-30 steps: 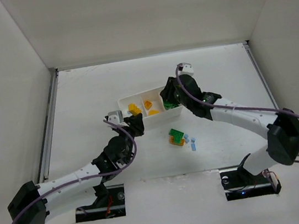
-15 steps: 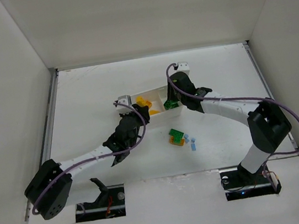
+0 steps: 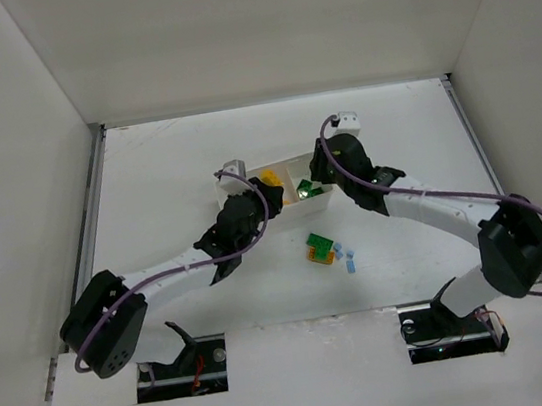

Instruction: Sort the legos into containers by color

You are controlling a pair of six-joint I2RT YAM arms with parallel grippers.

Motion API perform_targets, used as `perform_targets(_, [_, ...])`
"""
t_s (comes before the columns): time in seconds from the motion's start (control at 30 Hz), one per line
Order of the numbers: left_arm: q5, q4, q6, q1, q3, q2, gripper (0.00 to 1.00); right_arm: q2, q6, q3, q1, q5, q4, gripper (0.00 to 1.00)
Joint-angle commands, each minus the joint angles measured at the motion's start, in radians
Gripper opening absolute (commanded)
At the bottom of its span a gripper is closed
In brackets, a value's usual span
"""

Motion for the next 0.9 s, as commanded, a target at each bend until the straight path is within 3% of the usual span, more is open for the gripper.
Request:
perform_targets(0.0, [0.094, -0.015, -0.076, 0.025, 0.065, 0.042, 0.18, -0.115, 0.056, -0.086, 0.026, 0.005, 0.094, 0.40])
perform_targets(0.07, [0.108, -0.025, -0.095, 0.038, 0.079, 0.076, 0.18, -0.155, 0.067, -0.140, 0.052, -0.001, 0.094, 0.33])
perform_targets(0.17, [0.123, -0.049, -0.113, 0.060, 0.102, 0.118, 0.19, -0.217, 0.084, -0.226, 0.110, 0.019, 0.074, 0.32])
perform_targets(0.23, [0.125, -0.055, -0.107, 0.062, 0.118, 0.141, 0.22, -0.255, 0.107, -0.276, 0.154, 0.044, 0.062, 0.37])
perform_targets(0.33, [0.122, -0.057, -0.113, 0.072, 0.134, 0.174, 0.30, -0.298, 0.142, -0.330, 0.220, 0.082, 0.015, 0.52])
perform_targets(0.47, [0.116, -0.063, -0.104, 0.080, 0.142, 0.184, 0.42, -0.315, 0.182, -0.365, 0.283, 0.105, -0.060, 0.58])
perform_targets(0.87, [0.071, -0.111, -0.043, 0.040, 0.064, -0.003, 0.44, -0.223, 0.257, -0.356, 0.429, 0.119, -0.182, 0.69])
